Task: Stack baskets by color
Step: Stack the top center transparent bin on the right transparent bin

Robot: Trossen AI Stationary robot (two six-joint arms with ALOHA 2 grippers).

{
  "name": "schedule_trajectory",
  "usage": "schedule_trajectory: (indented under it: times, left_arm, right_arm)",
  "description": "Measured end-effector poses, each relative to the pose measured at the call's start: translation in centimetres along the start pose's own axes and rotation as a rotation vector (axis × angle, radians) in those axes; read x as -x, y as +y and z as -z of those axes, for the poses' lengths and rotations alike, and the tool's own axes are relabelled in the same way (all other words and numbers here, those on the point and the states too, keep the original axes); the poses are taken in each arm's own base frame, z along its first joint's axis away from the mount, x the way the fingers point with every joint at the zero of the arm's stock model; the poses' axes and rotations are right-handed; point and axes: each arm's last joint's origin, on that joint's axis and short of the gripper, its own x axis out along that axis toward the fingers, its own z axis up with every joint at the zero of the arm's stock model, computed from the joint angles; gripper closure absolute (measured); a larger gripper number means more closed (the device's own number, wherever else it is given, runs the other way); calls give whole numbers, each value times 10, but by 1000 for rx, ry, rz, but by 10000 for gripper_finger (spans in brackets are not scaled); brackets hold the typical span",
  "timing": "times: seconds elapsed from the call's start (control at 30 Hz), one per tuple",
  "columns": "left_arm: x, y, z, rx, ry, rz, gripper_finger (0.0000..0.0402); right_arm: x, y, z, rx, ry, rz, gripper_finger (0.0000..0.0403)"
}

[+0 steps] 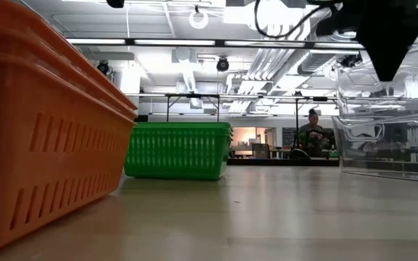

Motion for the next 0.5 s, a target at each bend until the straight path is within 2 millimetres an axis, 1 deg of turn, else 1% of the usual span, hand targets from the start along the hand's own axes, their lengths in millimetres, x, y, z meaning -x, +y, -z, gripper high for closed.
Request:
schedule_trajectory:
  times: [0.07, 0.23, 0.33, 0.5]
  left_arm:
    - [0, 0, 0, 0, 0, 0, 402]
    - [0, 0, 0, 0, 0, 0, 401]
    - [0, 0, 0, 0, 0, 0, 402]
    - [0, 0, 0, 0, 0, 0, 401]
  right_arm:
    - [-7, 1, -2, -3, 7, 13, 403]
    - [-18, 9, -6, 41, 36, -28, 403]
    - [-27, 10, -9, 70, 73, -6, 403]
    - [-30, 12, -10, 86, 111, -15, 403]
